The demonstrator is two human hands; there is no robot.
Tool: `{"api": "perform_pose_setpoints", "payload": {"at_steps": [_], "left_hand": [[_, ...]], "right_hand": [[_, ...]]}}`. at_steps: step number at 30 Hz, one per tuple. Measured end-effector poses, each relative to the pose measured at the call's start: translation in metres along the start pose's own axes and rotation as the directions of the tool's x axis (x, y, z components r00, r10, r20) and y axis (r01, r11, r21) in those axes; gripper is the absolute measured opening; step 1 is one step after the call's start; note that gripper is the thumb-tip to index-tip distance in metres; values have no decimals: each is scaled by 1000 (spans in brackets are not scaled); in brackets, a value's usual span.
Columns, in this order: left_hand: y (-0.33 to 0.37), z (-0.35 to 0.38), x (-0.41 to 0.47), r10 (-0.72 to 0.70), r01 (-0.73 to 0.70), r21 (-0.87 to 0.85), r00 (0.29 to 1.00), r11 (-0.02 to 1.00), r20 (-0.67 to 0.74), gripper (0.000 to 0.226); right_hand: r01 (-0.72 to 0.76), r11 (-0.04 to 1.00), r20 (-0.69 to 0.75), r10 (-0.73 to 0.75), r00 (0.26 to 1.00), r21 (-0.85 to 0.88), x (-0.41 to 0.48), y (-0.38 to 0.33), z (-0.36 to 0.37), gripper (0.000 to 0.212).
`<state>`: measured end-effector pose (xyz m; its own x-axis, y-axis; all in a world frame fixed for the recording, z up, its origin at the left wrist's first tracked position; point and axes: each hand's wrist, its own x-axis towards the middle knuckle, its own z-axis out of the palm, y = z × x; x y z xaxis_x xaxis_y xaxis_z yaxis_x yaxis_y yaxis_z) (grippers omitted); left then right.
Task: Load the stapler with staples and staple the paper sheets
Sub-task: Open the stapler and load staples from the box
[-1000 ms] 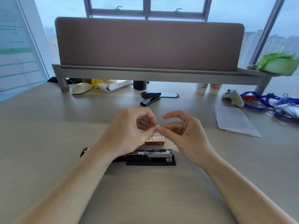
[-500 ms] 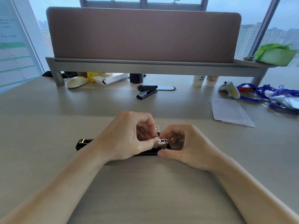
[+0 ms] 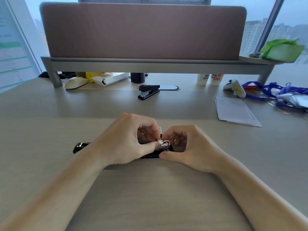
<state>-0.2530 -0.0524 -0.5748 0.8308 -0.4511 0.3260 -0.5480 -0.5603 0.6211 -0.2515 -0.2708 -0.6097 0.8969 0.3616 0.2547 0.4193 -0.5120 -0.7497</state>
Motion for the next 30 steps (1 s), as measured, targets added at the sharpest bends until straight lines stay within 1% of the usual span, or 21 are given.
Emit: {"api": "perform_pose_setpoints", "payload": {"at_steps": [6, 9, 14, 17, 30], "left_hand": [[0, 2, -1, 65, -65, 139, 998, 988, 9, 10], [-2, 0, -2, 62, -69, 149, 997, 986, 51, 13], [-9, -3, -1, 40, -46, 140, 998, 989, 41, 16], [-10, 0, -1, 52, -64, 168, 996, 984, 72, 13], [-8, 8, 0, 110, -128, 144, 986, 981, 122, 14]], "right_hand": [[-1, 1000, 5, 2, 1000, -1, 0, -1, 0, 24], [0, 1000, 6, 0, 1000, 1, 0, 0, -1, 24], [3, 1000, 3, -3, 1000, 0, 0, 2, 0, 25], [7, 1000, 3, -7, 1000, -8, 1, 2, -1, 25], [19, 1000, 0, -19, 1000, -18, 1, 2, -2, 24]]}}
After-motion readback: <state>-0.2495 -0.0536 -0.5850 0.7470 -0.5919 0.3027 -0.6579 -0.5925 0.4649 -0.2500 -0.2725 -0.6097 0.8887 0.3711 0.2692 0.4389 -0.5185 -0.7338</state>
